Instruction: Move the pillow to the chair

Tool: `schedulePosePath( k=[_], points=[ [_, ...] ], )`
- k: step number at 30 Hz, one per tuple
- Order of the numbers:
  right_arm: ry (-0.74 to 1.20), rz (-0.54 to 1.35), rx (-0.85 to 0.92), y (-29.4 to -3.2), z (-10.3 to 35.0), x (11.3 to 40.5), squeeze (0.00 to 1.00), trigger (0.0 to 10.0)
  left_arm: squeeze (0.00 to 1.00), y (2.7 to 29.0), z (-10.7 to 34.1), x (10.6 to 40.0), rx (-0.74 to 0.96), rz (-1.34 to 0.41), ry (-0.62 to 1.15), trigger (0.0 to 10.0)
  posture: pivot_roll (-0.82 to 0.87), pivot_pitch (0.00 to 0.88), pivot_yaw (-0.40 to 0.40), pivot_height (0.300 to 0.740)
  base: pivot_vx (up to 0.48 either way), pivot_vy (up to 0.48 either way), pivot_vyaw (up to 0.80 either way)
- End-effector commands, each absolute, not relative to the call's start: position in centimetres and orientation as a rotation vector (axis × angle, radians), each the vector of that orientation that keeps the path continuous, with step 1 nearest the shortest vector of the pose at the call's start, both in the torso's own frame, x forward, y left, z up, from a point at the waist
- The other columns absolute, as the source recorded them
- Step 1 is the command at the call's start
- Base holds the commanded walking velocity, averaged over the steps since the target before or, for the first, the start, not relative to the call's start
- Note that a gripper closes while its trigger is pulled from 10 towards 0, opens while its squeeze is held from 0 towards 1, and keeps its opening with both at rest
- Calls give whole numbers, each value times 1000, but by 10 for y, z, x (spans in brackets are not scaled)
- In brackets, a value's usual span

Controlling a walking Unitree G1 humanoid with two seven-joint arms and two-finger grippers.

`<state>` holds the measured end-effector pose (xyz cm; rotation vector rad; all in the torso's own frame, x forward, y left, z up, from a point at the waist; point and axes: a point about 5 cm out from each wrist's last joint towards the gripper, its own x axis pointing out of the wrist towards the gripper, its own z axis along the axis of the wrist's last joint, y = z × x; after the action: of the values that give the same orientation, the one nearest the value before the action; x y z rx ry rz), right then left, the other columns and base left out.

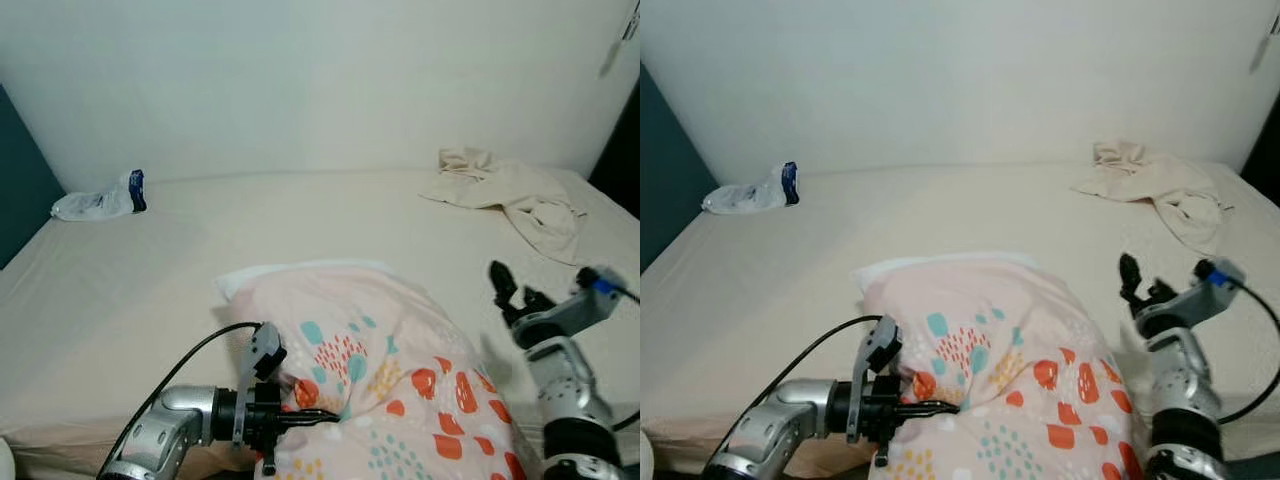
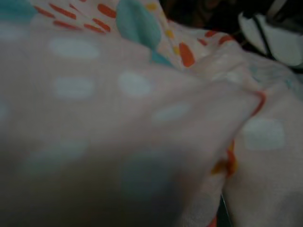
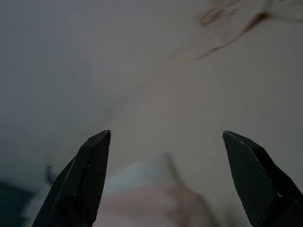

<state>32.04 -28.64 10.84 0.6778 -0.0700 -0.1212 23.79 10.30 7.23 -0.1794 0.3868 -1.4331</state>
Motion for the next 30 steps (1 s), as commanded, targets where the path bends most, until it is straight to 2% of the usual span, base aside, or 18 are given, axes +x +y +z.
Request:
schedulePosePath(
  k=[1,5,9,14,16,21,25,30],
  points=[
    [-97,-100,719,-282,108,323,0,10000,0,105,64,233,-141,-1427,436,0,-54,0,55,583,0,0,0],
    [-14,-108,768,-266,88,328,0,10000,0,116,59,231,-109,-1340,464,0,-16,8,79,583,0,0,0],
    [139,-230,683,-261,64,324,0,10000,0,126,59,217,-118,-1315,493,0,34,75,101,583,0,0,0],
    [108,-247,736,-263,64,325,0,10000,0,134,61,206,-116,-1303,516,0,65,129,125,583,0,0,0],
    [63,-215,791,-262,70,329,0,10000,0,138,60,201,-115,-1284,536,0,75,147,129,583,0,0,0],
    [79,-181,775,-258,74,334,0,10000,0,139,60,198,-101,-1275,545,0,80,160,138,583,0,0,0],
    [73,3,785,-247,83,341,0,10000,0,136,62,197,-105,-1260,543,0,81,155,131,583,0,0,0],
    [82,84,807,-257,85,336,0,10000,0,130,62,194,-112,-1276,546,0,73,143,126,583,0,0,0]
  ],
)
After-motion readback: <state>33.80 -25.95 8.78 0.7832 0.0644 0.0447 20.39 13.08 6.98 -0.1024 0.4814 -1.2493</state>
